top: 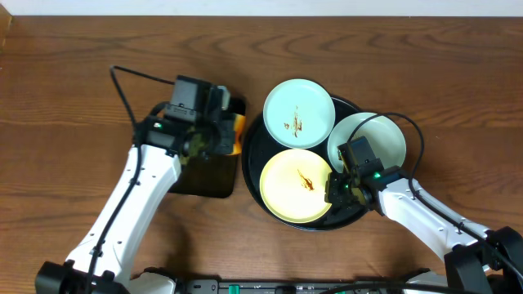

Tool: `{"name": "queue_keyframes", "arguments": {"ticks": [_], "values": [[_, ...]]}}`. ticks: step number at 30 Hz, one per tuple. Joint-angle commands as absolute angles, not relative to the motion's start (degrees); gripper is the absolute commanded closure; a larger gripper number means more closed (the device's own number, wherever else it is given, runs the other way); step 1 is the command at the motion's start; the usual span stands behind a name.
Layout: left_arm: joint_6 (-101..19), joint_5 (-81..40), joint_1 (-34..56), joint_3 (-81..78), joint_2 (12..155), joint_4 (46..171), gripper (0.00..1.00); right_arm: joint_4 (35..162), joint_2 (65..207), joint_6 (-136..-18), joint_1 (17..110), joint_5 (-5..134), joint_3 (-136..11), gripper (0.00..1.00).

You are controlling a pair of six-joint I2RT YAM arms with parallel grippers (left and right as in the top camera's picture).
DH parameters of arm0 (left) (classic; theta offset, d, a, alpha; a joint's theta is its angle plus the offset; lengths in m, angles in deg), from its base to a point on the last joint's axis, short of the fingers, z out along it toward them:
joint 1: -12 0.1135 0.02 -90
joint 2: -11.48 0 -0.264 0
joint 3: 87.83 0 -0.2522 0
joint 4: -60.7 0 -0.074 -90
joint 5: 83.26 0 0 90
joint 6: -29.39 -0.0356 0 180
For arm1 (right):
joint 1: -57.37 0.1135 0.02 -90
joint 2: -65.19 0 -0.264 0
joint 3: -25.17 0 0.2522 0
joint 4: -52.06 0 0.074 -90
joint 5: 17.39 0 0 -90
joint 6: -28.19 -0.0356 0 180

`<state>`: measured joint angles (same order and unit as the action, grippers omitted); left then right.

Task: Clean dirty plates on tray and stack at the side
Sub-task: 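Scrub the yellow plate with the sponge in the left gripper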

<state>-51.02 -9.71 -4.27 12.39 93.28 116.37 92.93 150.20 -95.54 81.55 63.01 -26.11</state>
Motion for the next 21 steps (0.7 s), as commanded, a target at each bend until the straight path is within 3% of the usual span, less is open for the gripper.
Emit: {"name": "queue_keyframes", "arguments": {"ticks": [1, 21], "values": [[-53.3, -14.8, -8.5, 11.5, 95.8, 113.6, 0.93, 93.9, 151.3, -95.2, 81.9, 63.7, -25.6, 0.99], [-48.9, -30.8, -27.0, 11.6, 114.7, 106.2, 0.93, 93.9, 151.3, -95.2, 81.9, 63.8, -25.6, 0.99]]}}
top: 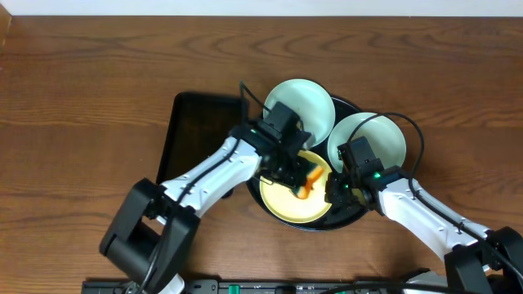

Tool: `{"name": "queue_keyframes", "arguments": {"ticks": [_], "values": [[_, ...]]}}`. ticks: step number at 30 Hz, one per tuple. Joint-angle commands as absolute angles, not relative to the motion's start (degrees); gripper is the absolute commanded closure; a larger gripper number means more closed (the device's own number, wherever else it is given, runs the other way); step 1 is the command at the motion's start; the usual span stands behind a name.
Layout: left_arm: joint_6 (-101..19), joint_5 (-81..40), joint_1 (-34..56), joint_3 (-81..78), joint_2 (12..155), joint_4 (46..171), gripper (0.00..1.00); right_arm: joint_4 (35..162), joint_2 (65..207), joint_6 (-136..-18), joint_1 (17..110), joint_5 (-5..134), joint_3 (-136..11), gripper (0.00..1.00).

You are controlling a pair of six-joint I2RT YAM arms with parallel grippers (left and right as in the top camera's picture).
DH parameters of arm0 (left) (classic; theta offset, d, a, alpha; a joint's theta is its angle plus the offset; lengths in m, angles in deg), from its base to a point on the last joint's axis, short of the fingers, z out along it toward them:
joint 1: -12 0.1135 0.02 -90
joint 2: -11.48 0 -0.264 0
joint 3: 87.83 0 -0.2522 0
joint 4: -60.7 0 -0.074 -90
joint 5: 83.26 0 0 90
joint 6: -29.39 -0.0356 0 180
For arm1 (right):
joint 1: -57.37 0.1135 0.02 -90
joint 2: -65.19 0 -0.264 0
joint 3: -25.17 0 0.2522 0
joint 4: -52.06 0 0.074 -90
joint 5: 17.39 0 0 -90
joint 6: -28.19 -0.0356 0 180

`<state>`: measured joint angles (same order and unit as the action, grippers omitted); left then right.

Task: Clean dirty plates on tray and stack at the side
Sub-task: 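Scrub the yellow plate with the sponge in the left gripper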

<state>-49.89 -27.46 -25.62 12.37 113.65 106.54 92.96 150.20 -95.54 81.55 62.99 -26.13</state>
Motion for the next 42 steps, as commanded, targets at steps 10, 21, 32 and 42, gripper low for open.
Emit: {"name": "queue_keyframes", "arguments": {"ticks": [10, 21, 32, 42], "values": [[-47.0, -30.8, -28.9, 11.6, 118.9, 103.7, 0.92, 94.0, 151.3, -95.2, 81.9, 63.7, -25.6, 0.99], [-46.9, -14.6, -28.7, 11.6, 122.3, 103.9, 0.93, 94.4, 151.3, -95.2, 81.9, 63.8, -25.6, 0.99], [-46.3, -2.5, -25.3, 11.6, 115.4, 104.0, 0.93, 95.3, 151.3, -95.2, 81.9, 63.8, -25.6, 0.99], [-46.3, -1.8, -24.3, 11.6, 106.7, 109.0, 0.92, 95.4, 151.3, -95.2, 81.9, 63.8, -25.6, 0.91]]}}
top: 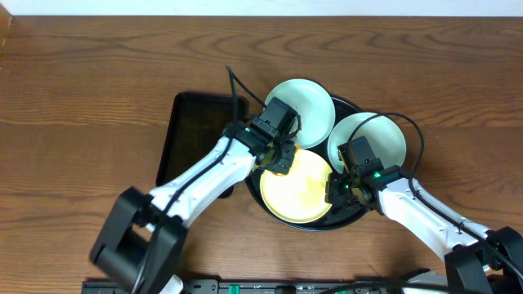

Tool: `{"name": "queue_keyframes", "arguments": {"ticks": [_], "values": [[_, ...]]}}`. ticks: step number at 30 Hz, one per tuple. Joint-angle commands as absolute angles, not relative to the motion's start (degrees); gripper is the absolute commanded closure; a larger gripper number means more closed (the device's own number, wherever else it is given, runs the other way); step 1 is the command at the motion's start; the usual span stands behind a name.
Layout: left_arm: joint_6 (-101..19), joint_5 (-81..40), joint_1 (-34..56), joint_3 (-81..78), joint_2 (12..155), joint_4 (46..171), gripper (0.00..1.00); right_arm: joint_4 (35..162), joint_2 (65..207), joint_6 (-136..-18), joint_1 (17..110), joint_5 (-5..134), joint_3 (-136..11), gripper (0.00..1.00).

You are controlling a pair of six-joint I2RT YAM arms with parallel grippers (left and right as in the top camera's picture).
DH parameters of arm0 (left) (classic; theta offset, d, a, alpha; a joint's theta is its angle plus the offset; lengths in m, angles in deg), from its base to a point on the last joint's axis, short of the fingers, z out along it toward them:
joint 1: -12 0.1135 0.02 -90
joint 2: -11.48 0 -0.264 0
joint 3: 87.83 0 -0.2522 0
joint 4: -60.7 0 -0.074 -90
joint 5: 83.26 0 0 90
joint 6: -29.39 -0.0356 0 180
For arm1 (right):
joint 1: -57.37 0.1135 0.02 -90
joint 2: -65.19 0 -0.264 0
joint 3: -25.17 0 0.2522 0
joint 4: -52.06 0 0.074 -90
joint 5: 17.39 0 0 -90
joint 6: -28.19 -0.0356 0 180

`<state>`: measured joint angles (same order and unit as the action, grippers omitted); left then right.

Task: Clean dirty plates on tray and stack at the side
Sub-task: 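Scrub the yellow plate with the sponge in the left gripper, then move the sponge back over the black rectangular tray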

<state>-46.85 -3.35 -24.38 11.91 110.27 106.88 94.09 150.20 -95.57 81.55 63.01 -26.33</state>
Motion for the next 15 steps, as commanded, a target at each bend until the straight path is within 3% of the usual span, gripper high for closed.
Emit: {"name": "queue_keyframes", "arguments": {"ticks": [1, 2, 4, 15], "values": [[-46.3, -1.7, -24.3, 11.6, 105.6, 110.0, 0.92, 95.4, 151.3, -95.2, 81.9, 63.8, -25.6, 0.82], [-46.3, -1.7, -24.1, 11.6, 104.5, 111.1, 0.92, 95.4, 151.3, -95.2, 81.9, 63.8, -25.6, 0.69], [-46.3, -1.5, -23.5, 11.6, 102.7, 113.0, 0.92, 95.4, 151.4, -95.2, 81.9, 63.8, -25.6, 0.62], [-46.4, -1.1, -10.1, 11.6, 98.7, 118.1, 0.92, 95.0, 151.4, -95.2, 82.6, 63.8, -24.9, 0.79]]}}
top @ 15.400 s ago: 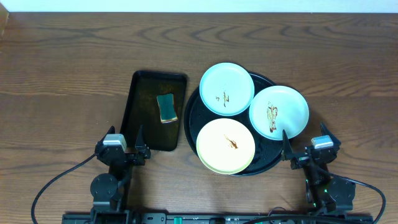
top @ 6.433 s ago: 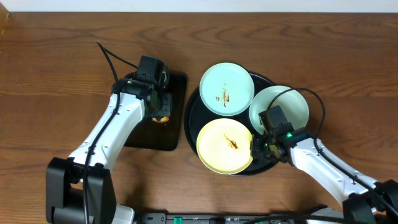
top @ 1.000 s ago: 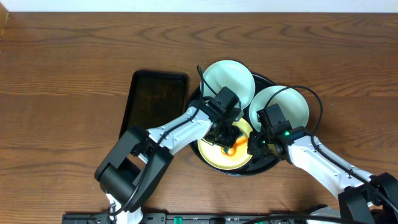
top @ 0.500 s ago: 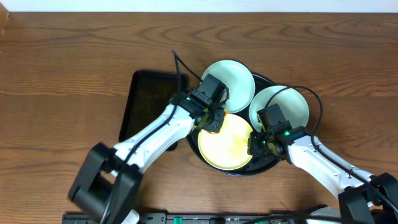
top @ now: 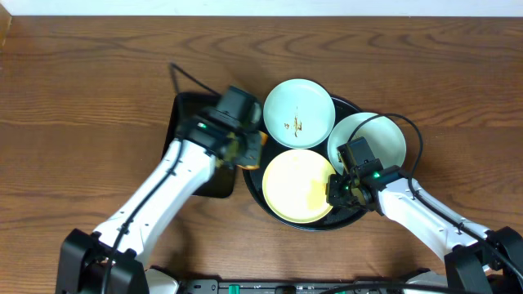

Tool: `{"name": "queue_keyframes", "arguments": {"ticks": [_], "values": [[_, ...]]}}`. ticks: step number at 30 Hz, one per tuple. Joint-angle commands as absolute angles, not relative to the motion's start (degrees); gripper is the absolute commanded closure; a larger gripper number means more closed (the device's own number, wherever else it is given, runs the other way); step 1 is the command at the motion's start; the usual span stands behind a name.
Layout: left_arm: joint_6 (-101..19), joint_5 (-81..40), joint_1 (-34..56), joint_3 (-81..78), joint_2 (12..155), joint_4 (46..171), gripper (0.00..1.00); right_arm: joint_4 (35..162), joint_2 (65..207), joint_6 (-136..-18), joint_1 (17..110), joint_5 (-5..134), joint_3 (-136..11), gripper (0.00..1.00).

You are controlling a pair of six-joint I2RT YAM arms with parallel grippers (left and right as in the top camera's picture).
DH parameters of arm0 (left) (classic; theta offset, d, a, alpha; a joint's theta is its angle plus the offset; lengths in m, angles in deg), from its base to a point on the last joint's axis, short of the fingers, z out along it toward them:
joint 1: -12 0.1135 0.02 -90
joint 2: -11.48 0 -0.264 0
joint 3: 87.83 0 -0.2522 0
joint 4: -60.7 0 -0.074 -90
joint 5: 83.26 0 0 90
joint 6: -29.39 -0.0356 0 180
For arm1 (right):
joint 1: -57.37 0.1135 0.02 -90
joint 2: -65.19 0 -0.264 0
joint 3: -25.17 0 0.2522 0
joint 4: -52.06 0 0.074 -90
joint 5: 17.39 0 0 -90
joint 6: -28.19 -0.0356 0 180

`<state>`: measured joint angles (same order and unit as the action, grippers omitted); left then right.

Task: Clean dirty plates on tray and stack at the side
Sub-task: 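Move the sponge back over the black rectangular tray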

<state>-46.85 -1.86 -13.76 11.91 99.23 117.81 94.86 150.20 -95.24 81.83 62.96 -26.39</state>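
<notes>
A round black tray carries three plates. The yellow plate at its front looks free of stains. Behind it, the pale green plate has brown smears at its middle. A third pale green plate at the right is partly covered by my right arm. My left gripper is over the tray's left rim, shut on an orange sponge that barely shows. At the yellow plate's right rim my right gripper appears shut on that rim.
A black rectangular tray lies left of the round one, partly under my left arm. Brown wooden table surrounds both, with a pale wall strip along the far edge.
My left gripper has moved left with the sponge, from the yellow plate's back edge to the round tray's left rim. The right gripper and all three plates have stayed put.
At first my left gripper held the sponge over the rectangular tray and the yellow plate had a brown stain. Then the sponge was on that stain. Later the plate showed clean with the gripper at its back edge; now the gripper is off the plate.
</notes>
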Motion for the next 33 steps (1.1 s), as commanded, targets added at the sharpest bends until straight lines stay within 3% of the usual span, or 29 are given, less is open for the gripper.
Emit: {"name": "queue_keyframes", "arguments": {"ticks": [1, 7, 10, 26, 33], "values": [[-46.4, -1.1, -8.8, 11.7, 98.8, 118.1, 0.91, 95.0, 151.4, -95.2, 82.6, 63.8, -24.9, 0.8], [-46.4, -1.1, -2.5, 12.1, 100.0, 118.0, 0.91, 95.1, 151.4, -95.2, 82.6, 63.7, -24.9, 0.87], [-46.6, -1.8, -0.1, 13.2, 101.9, 117.8, 0.92, 95.3, 151.4, -95.2, 82.6, 63.7, -24.9, 0.99], [-53.1, -29.9, 14.6, 13.7, 118.2, 111.1, 0.92, 94.1, 151.2, -89.6, 82.6, 63.8, -25.0, 0.99], [-52.5, -24.4, 17.8, 13.8, 121.5, 111.5, 0.89, 94.6, 147.3, -86.7, 82.6, 63.8, -26.6, 0.99]]}}
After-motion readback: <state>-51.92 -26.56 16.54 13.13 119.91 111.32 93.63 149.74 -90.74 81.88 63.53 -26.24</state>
